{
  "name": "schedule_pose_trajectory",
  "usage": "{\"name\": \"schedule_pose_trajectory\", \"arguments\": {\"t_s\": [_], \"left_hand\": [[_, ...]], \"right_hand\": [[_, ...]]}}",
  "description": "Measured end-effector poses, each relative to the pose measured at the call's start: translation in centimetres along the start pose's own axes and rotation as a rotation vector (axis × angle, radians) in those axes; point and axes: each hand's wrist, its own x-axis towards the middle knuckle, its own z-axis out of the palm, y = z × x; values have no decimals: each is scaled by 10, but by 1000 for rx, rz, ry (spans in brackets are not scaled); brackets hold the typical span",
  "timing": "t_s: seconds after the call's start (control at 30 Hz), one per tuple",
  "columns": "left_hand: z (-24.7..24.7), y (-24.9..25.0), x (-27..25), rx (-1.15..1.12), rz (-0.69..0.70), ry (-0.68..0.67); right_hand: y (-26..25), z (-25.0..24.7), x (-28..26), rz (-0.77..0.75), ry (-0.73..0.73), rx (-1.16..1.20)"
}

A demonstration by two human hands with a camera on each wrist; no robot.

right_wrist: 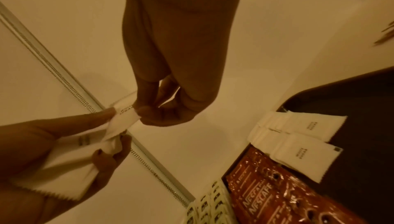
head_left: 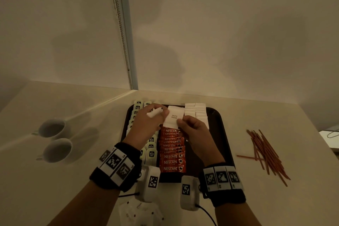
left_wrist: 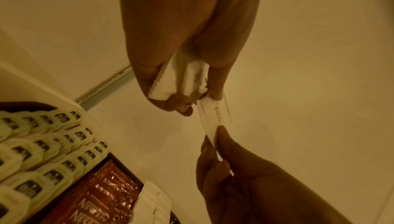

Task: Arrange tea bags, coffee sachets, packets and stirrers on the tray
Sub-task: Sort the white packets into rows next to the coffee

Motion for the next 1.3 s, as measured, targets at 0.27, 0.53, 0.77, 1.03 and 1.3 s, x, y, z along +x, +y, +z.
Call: {"name": "schedule_pose_trajectory", "arguments": {"t_s": [0.27,0.53,0.77,1.03,1.3], "left_hand": [[-23,-7,-3,-682,-325,14],[-24,-11,1,-740,-320,5],[-27,-13,3,-724,-330,-7],[-26,-16,3,-637,-305,57],[-20,-18,8,-346,-225,97]], "right_hand": [[15,-89,35,-6,356,-378],[76,-154,66,240,416,-898],[87,-158,70,304,413,-962],[84,-145,71,258,502,-1019],[38,-84,62,-23,382,-868]]}}
